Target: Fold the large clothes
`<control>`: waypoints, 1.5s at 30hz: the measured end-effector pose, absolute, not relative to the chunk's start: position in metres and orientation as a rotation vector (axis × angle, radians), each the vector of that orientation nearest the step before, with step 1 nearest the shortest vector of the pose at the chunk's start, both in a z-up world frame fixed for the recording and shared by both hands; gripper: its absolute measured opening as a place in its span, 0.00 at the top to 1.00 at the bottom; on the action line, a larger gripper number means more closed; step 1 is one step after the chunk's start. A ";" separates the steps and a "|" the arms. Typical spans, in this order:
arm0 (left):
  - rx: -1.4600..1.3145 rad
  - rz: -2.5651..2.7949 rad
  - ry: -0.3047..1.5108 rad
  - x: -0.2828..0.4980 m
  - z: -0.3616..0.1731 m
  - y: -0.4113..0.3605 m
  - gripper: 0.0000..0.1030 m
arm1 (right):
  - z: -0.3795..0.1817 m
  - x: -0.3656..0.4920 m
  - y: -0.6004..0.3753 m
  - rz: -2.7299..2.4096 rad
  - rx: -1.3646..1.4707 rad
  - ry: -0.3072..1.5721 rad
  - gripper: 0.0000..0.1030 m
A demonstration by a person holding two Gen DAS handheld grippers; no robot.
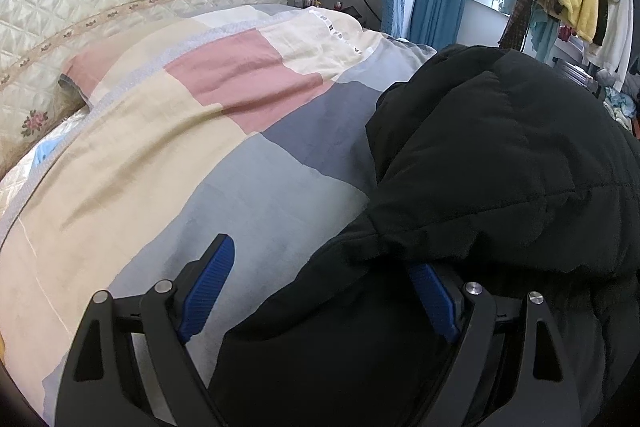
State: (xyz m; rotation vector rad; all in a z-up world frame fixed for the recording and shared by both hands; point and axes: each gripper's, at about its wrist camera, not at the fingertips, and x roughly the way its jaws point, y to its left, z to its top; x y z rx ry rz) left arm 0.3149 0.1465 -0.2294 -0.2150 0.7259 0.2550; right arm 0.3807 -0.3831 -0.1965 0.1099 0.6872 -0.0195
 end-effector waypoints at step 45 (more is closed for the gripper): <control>-0.166 0.019 0.588 0.084 -0.122 0.083 0.16 | -0.084 0.120 -0.322 0.198 0.085 0.554 0.20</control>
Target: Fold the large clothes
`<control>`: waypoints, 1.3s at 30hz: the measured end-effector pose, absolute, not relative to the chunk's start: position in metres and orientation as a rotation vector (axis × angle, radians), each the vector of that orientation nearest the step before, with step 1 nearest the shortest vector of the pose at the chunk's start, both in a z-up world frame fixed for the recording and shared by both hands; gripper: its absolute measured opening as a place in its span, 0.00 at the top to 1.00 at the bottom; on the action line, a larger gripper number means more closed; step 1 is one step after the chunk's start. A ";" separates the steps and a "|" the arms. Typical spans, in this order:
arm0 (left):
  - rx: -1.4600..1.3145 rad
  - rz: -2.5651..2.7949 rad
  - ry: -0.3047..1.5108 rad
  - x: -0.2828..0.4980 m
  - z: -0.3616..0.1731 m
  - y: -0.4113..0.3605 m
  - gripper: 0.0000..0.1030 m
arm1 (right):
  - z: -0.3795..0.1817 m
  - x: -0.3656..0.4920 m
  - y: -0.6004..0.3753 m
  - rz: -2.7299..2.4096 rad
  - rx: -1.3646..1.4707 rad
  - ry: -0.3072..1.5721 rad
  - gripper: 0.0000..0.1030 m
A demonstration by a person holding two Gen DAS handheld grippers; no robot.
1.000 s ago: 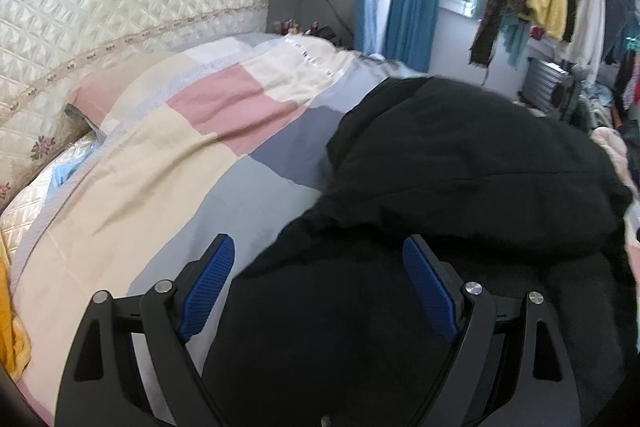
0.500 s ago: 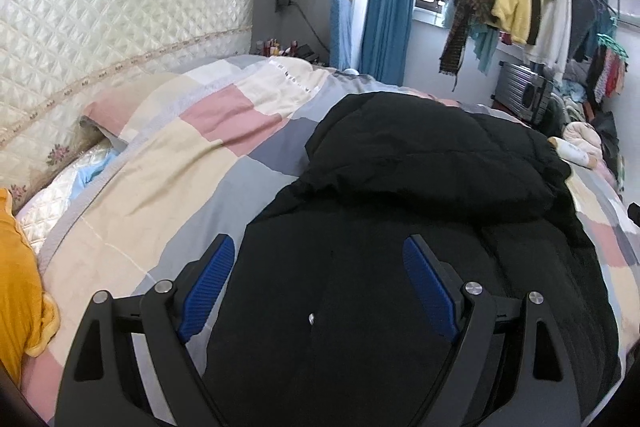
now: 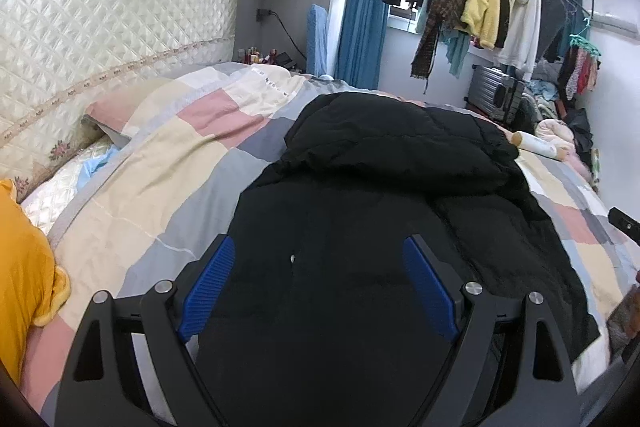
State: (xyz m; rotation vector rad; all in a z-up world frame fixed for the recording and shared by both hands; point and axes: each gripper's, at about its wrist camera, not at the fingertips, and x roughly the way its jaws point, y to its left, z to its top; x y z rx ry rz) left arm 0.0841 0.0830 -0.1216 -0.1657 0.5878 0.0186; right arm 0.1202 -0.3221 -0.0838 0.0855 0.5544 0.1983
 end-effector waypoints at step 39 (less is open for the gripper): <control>-0.643 -0.106 1.412 0.134 -0.250 0.169 0.14 | -0.232 0.146 -0.463 0.511 0.488 1.348 0.20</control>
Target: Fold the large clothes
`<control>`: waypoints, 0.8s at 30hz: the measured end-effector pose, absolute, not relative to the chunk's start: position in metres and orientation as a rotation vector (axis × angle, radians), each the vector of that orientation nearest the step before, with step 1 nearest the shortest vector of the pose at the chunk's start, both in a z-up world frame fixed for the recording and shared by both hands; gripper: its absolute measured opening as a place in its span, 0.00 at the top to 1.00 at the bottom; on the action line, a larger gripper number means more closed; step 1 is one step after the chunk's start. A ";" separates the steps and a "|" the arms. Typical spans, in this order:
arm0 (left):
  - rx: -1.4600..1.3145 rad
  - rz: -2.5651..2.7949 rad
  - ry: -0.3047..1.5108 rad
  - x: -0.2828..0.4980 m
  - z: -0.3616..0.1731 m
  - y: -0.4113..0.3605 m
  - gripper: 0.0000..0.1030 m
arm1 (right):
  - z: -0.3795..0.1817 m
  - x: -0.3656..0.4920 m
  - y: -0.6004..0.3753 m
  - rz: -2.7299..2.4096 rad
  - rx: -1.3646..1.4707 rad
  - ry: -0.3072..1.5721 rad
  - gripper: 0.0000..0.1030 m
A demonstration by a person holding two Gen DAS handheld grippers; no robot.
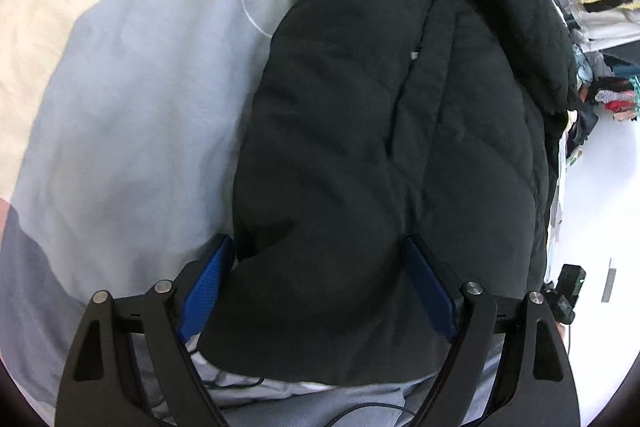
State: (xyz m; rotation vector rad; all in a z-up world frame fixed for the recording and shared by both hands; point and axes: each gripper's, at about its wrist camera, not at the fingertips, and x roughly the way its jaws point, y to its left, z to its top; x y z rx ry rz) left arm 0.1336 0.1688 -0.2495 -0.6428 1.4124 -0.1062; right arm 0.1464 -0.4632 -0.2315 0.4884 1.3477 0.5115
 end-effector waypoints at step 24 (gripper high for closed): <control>-0.644 -0.242 1.309 0.138 -0.248 0.150 0.26 | -0.203 0.142 -0.422 0.762 0.329 1.316 0.19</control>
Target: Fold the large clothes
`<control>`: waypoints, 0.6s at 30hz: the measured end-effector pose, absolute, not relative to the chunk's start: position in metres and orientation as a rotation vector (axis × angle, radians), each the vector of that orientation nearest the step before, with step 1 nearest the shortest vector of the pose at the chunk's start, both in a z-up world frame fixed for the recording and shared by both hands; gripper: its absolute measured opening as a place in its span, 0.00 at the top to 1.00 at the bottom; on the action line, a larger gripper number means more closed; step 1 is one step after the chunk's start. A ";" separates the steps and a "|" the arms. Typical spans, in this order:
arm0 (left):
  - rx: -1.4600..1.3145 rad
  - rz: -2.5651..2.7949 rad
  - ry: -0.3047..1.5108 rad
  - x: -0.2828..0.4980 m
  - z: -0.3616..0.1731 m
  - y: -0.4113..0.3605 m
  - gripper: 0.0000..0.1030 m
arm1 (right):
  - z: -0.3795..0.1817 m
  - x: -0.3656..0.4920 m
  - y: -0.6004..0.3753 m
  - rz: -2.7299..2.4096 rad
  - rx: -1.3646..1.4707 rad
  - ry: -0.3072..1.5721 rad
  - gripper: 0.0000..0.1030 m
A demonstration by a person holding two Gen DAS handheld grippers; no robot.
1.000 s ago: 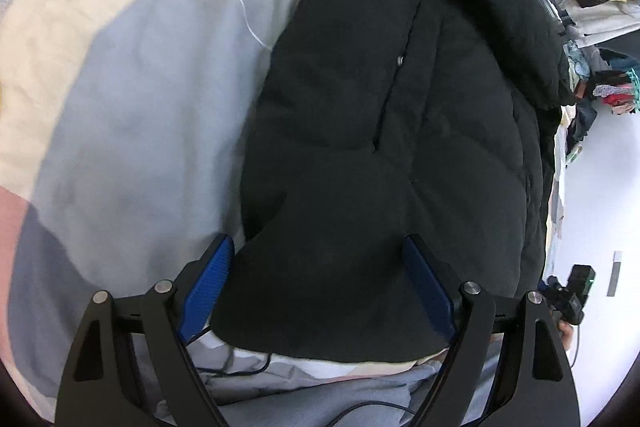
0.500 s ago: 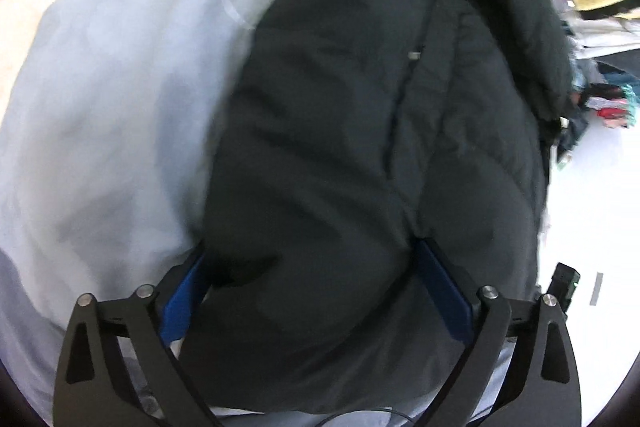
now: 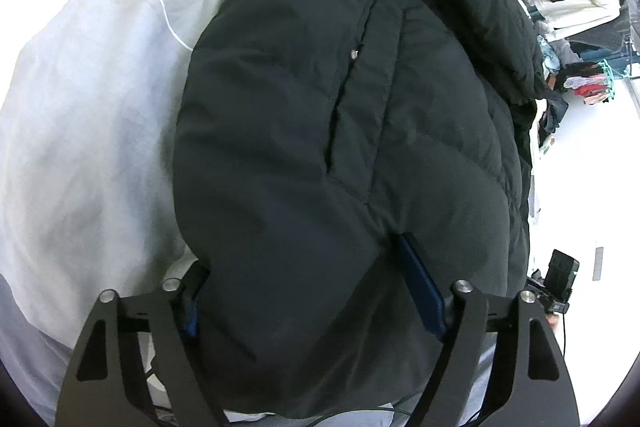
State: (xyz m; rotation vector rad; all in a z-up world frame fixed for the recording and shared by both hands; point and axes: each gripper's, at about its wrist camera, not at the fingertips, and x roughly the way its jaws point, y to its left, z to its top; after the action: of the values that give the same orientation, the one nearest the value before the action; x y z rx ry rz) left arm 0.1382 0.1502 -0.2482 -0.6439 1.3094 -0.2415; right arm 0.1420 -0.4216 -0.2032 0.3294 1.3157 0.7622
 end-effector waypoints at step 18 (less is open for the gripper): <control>-0.695 -0.310 1.269 0.137 -0.242 0.149 0.43 | -0.229 0.150 -0.413 0.667 0.289 1.452 0.20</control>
State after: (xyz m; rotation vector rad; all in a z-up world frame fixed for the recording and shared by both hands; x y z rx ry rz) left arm 0.1367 0.1493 -0.2416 -0.6950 1.2689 -0.3104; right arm 0.1505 -0.4127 -0.2294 0.2886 1.4525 0.6666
